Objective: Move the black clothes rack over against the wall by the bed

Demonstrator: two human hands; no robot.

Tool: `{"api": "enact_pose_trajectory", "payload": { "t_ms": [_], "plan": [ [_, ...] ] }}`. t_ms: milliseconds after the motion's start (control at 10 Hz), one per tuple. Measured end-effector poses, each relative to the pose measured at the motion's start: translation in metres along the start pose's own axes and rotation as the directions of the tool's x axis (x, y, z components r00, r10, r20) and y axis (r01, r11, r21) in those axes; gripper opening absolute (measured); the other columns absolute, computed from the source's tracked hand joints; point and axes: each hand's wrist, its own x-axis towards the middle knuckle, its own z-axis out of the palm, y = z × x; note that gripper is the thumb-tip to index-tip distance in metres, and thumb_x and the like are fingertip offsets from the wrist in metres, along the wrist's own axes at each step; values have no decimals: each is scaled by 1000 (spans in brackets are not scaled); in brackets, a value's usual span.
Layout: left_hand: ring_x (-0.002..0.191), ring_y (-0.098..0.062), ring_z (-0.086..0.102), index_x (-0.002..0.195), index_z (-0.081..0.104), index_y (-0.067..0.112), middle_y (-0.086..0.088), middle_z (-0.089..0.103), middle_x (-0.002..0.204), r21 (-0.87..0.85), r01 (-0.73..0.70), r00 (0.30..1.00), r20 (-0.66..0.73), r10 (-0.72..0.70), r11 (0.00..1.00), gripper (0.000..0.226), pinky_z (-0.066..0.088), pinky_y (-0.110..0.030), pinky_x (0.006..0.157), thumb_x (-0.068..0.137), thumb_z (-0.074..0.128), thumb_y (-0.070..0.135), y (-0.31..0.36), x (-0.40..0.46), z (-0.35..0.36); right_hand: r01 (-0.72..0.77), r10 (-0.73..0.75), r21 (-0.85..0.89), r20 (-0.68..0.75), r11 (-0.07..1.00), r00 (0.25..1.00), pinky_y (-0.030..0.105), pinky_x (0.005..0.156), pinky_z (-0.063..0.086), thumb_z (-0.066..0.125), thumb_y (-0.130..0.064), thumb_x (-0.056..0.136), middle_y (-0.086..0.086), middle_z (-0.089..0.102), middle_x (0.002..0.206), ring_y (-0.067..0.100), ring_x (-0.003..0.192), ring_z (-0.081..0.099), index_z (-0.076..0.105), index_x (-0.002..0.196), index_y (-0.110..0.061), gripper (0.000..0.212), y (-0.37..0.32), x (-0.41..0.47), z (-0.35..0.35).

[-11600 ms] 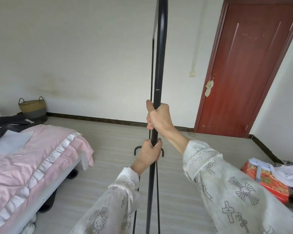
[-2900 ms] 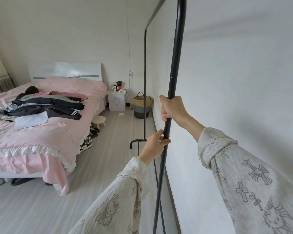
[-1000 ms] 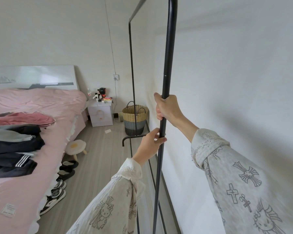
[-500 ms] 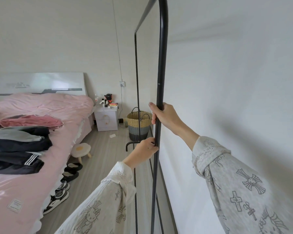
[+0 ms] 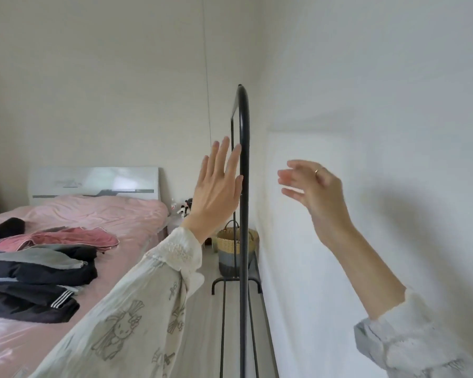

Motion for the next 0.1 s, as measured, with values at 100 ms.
{"api": "enact_pose_trajectory", "payload": {
  "t_ms": [100],
  "plan": [
    [144,-33,-2,145,3,14,-16,2,157,222,-106,994,17,105,969,58,4,-47,118,94,27,26,5,27,4,253,-286,238,115,938,951,29,74,55,58,-23,87,2,76,81,20,85,71,72,90,-19,14,-74,-12,-23]
  ]
}}
